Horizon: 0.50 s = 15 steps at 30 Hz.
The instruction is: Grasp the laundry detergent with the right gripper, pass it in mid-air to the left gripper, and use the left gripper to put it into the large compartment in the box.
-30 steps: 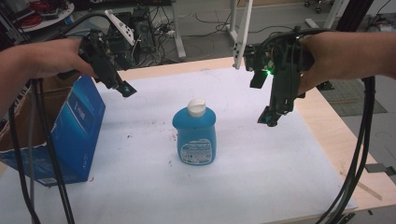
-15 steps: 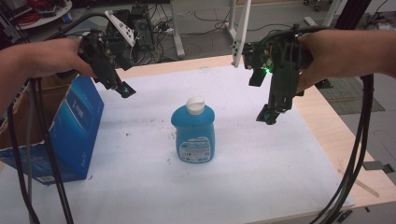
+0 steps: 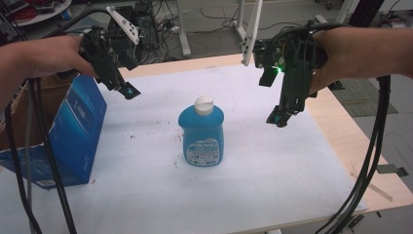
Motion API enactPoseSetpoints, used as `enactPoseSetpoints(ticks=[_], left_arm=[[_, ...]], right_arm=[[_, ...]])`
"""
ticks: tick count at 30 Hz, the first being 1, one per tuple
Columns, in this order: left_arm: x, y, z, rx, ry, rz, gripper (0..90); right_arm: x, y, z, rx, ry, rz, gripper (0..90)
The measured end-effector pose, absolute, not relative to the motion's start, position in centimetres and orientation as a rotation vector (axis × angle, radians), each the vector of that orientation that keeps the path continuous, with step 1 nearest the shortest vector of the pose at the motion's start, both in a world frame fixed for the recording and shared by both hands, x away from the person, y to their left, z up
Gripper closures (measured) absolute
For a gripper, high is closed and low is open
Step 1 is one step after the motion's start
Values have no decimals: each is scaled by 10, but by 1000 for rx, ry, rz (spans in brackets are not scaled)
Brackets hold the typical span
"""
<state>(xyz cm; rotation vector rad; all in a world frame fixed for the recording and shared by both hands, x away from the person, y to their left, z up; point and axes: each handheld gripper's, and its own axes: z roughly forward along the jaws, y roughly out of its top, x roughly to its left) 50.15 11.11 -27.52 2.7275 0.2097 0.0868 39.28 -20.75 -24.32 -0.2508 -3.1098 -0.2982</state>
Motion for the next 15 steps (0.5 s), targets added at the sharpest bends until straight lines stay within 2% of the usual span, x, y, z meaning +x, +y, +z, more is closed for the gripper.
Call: enactPoseSetpoints(ticks=[15], left_arm=[[495,108,-280,2735,152,59,16]], right_arm=[[388,-214,-255,-317,-3081,-506,19]])
